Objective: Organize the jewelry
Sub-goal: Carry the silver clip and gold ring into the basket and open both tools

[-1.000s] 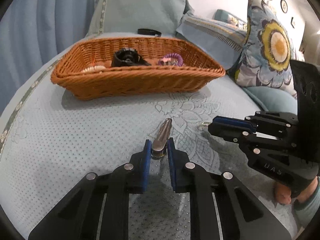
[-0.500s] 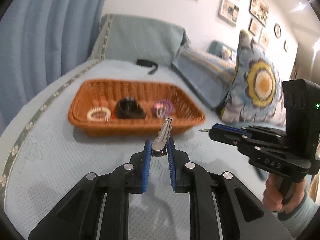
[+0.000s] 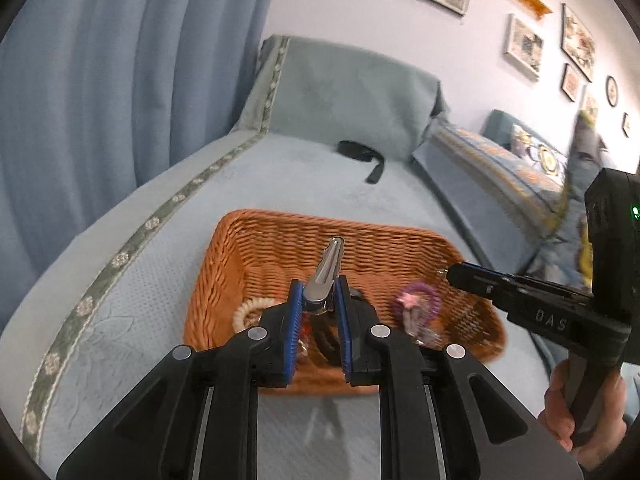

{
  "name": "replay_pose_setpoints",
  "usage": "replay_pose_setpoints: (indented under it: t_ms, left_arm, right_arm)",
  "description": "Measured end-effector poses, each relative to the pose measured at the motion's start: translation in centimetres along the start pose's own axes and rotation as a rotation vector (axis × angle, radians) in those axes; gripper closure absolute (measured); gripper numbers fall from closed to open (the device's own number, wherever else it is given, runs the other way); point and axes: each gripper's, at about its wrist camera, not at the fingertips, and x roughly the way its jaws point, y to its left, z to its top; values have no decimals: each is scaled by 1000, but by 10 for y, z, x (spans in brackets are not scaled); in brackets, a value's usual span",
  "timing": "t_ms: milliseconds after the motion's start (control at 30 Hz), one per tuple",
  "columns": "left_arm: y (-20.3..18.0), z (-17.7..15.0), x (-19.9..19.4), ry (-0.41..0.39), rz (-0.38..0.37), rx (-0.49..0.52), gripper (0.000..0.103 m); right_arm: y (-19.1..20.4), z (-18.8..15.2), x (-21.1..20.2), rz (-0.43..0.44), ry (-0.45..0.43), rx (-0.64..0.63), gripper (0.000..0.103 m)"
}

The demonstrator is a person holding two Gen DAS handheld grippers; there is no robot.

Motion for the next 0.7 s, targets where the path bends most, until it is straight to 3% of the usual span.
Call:
replay_pose_setpoints:
  t_ms: [233, 400, 500, 600, 700]
  left_arm:
    - [13, -4, 40, 50, 30, -19, 88]
    - [19, -10, 47, 59, 26, -31, 88]
    - [18, -14, 41, 47, 21, -18, 71]
    - [18, -15, 27, 25, 10, -23, 66]
    - [17, -18, 4, -4, 9, -32, 57]
  right_arm:
    - [-7, 8, 58, -66, 93, 25, 94]
    - [-5, -2, 70, -79, 108, 11, 94]
    - [-6, -4, 71, -71, 117, 19, 91]
    - [-9, -5, 64, -62, 106, 33, 76]
    - [-13, -9, 44, -54, 81, 48, 70]
